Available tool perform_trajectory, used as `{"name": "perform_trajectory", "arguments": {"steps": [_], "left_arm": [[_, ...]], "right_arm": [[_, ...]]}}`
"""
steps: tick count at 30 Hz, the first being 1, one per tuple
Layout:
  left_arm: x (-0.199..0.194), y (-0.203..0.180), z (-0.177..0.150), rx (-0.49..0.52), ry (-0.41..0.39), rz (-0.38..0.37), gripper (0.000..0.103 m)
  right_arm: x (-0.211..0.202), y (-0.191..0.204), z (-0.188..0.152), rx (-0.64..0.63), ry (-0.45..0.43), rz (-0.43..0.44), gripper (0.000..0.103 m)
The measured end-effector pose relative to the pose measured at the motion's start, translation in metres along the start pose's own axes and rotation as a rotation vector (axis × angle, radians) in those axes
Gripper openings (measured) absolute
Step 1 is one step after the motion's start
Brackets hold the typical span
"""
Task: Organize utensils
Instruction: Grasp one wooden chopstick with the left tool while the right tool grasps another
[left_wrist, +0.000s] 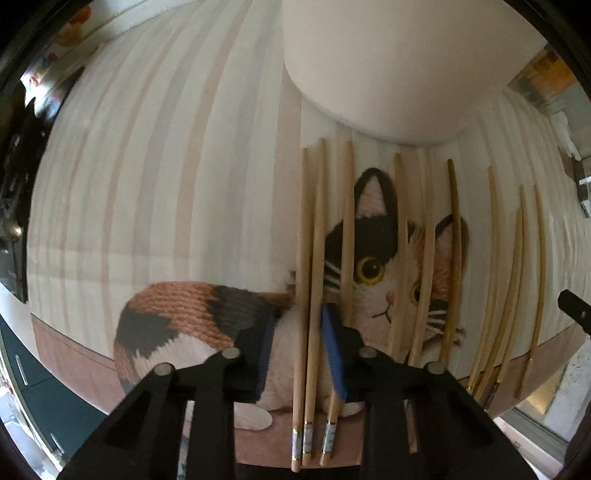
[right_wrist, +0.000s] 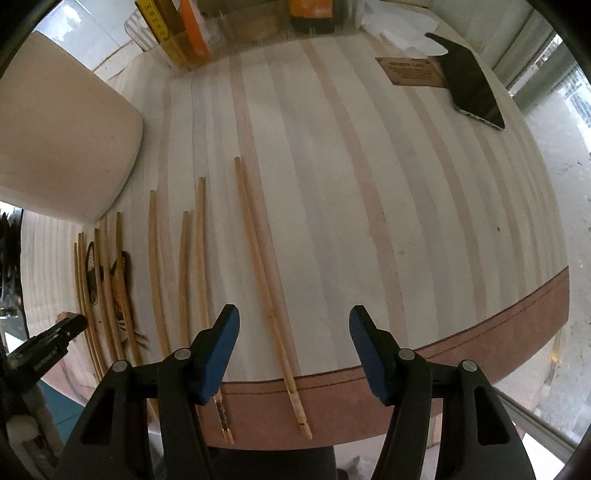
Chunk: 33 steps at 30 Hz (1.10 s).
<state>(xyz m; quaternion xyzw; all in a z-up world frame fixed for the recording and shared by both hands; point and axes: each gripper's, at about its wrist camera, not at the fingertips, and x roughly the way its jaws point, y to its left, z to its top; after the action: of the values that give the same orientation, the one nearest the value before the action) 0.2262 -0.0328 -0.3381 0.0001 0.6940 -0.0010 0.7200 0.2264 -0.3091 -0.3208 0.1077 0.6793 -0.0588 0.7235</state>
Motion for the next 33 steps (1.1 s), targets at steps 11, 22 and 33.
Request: {"name": "perform_trajectory", "arguments": {"steps": [11,22,33], "left_arm": [[0.015,0.041,-0.011,-0.135,0.018,-0.127,0.011],[0.022,0.085,-0.024,-0.195,0.021,-0.230,0.012],[0.011,0.090,-0.012,-0.183,0.021,-0.212,0.013]], "right_arm": [[0.011,-0.017,0.016,0.054,0.027,0.011,0.055],[0.030,-0.002,0.017,0.001,0.012,-0.007,0.016],[0.026,-0.004,0.014,0.026,0.054,0.049,0.008]]}}
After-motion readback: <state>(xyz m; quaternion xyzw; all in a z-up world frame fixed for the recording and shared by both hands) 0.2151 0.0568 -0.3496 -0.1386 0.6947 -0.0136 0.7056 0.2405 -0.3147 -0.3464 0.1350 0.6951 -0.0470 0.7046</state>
